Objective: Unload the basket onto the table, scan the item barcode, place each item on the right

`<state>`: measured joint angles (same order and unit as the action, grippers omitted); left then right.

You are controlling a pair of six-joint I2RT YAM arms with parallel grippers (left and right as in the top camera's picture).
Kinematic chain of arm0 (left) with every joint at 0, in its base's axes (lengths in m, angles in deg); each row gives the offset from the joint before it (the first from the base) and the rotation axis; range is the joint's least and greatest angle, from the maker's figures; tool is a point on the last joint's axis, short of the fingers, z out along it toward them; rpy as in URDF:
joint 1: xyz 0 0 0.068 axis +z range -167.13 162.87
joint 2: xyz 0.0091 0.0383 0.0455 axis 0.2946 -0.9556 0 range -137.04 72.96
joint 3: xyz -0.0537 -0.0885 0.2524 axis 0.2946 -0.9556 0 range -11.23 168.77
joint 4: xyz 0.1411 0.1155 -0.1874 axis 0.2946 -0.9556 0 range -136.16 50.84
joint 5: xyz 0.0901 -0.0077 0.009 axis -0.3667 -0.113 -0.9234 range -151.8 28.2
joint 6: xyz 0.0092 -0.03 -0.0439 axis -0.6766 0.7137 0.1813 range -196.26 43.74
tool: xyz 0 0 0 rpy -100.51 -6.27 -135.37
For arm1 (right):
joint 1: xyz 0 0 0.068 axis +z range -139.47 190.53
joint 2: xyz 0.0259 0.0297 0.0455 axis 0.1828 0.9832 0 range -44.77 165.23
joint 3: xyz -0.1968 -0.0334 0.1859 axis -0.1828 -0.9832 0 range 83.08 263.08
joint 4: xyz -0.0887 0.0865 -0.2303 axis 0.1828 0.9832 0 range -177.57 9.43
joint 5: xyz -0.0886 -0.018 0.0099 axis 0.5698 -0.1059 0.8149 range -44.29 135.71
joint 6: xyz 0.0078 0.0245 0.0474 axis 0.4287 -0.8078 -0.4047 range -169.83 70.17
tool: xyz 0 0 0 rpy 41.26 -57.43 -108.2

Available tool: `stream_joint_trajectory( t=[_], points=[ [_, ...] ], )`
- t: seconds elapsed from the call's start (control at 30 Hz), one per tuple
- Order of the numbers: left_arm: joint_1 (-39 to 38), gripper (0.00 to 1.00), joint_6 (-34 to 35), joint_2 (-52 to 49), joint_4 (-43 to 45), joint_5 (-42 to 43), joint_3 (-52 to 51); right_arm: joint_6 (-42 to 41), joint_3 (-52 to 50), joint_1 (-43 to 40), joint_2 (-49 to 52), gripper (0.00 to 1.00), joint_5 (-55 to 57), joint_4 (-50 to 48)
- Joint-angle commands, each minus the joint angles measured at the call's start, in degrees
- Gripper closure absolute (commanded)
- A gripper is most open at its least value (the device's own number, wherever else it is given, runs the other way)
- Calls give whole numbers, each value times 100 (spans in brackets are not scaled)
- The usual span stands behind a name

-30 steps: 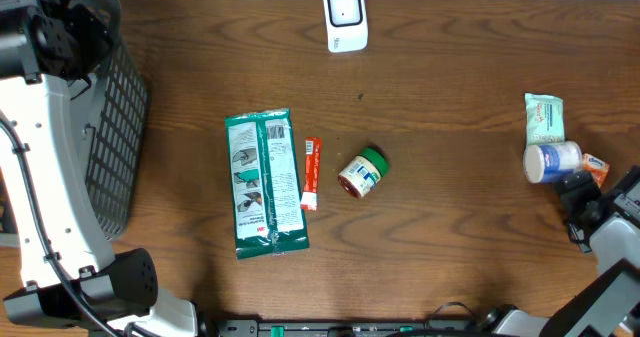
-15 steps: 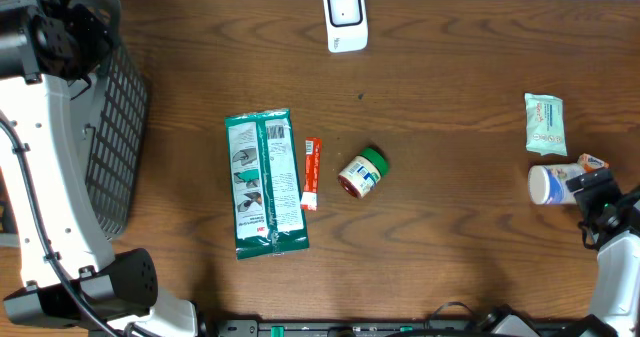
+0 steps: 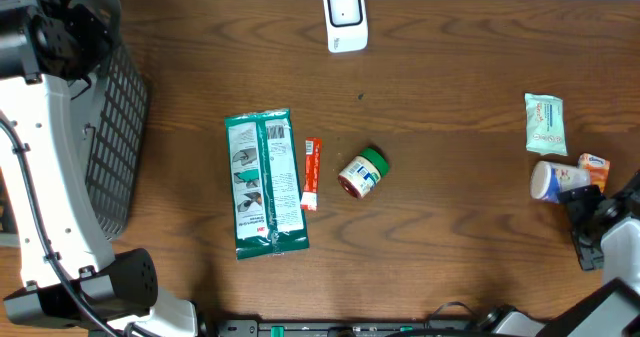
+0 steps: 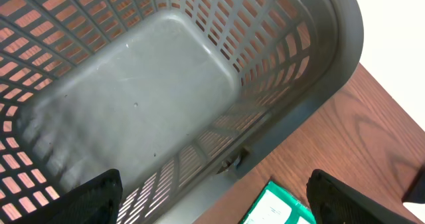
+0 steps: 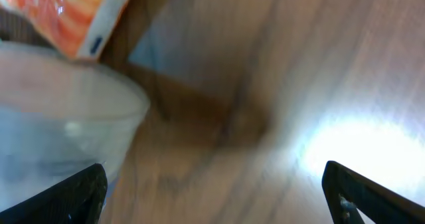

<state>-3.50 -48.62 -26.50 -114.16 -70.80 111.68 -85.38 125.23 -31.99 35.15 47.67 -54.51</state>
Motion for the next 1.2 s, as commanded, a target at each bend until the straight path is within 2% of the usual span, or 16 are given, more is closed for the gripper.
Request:
stream_joint_trajectory(
  t=[0.0,0.1,0.27,0.5,0.77,1.17],
  points=[
    [17,12,-11,46,-22,-72,28,221,4,-55,317,1,-173,-358],
    [17,12,-11,46,-22,-72,28,457,4,-55,426,1,-463,-682],
    [17,12,-11,46,-22,-72,28,479,4,-57,435,1,-457,-1064],
    [17,11,-11,46,-22,-72,28,914,4,-57,437,1,-306,-1572],
    [17,11,-11,46,-22,-72,28,990,4,-55,514,1,-345,-1532],
    [20,11,-11,46,-22,-72,28,970,4,-57,518,1,-442,-1967]
  ],
)
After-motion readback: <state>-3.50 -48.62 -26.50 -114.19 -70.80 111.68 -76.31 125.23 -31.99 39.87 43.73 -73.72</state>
